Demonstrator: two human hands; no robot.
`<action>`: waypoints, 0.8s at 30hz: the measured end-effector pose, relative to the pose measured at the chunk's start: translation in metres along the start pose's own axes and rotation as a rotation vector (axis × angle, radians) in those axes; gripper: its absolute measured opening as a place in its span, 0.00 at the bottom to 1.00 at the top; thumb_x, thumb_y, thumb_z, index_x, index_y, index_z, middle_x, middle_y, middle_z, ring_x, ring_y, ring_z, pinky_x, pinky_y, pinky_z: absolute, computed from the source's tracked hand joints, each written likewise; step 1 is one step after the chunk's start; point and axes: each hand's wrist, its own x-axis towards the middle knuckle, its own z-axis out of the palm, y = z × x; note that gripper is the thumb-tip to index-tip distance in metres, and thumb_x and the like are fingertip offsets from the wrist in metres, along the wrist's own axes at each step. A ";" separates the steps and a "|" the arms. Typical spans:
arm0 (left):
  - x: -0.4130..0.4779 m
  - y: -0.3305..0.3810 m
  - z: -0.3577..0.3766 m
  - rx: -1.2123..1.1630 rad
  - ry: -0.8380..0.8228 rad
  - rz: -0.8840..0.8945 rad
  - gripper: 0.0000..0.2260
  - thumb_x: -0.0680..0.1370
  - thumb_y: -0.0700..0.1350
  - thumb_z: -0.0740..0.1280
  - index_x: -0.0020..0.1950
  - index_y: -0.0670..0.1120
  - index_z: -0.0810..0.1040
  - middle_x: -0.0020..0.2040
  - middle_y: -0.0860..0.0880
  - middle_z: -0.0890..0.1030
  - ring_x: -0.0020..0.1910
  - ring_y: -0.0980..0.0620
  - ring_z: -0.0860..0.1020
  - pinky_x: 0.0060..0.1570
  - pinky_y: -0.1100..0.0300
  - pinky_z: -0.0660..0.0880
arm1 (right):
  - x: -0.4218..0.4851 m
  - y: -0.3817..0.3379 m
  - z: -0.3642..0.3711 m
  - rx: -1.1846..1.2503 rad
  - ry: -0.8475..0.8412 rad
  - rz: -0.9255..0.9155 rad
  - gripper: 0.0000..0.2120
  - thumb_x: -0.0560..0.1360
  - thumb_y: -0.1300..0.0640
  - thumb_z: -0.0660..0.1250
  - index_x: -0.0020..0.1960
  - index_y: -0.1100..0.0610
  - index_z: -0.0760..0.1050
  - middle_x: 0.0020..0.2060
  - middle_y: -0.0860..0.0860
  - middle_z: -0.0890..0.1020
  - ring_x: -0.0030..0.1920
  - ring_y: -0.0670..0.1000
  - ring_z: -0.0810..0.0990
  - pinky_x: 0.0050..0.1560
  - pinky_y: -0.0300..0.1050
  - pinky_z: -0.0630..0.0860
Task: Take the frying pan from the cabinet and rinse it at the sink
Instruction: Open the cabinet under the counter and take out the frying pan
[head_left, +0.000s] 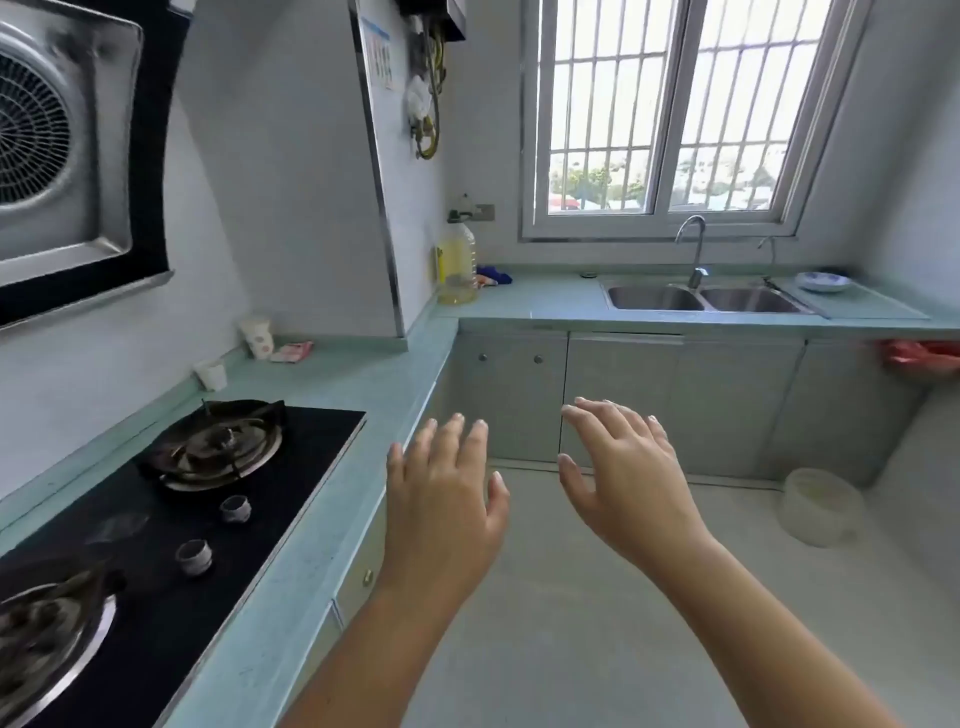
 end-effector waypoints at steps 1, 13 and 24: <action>0.006 0.000 0.008 -0.024 -0.027 -0.006 0.21 0.73 0.44 0.69 0.65 0.42 0.74 0.65 0.41 0.76 0.66 0.40 0.71 0.66 0.39 0.62 | 0.004 0.005 0.004 0.007 0.002 0.009 0.21 0.74 0.53 0.64 0.66 0.54 0.70 0.66 0.49 0.73 0.69 0.53 0.67 0.71 0.57 0.58; 0.110 -0.039 0.103 -0.093 -0.164 0.032 0.23 0.77 0.49 0.60 0.72 0.48 0.64 0.73 0.48 0.66 0.73 0.48 0.60 0.72 0.46 0.51 | 0.103 0.037 0.072 -0.045 -0.057 0.090 0.22 0.75 0.52 0.61 0.69 0.53 0.67 0.69 0.48 0.70 0.71 0.51 0.63 0.72 0.56 0.54; 0.243 -0.100 0.181 -0.126 -0.168 -0.007 0.23 0.77 0.47 0.61 0.72 0.46 0.65 0.72 0.45 0.68 0.72 0.46 0.62 0.71 0.44 0.53 | 0.252 0.033 0.150 -0.053 -0.160 0.063 0.22 0.77 0.51 0.58 0.70 0.52 0.63 0.71 0.47 0.67 0.73 0.49 0.60 0.73 0.54 0.51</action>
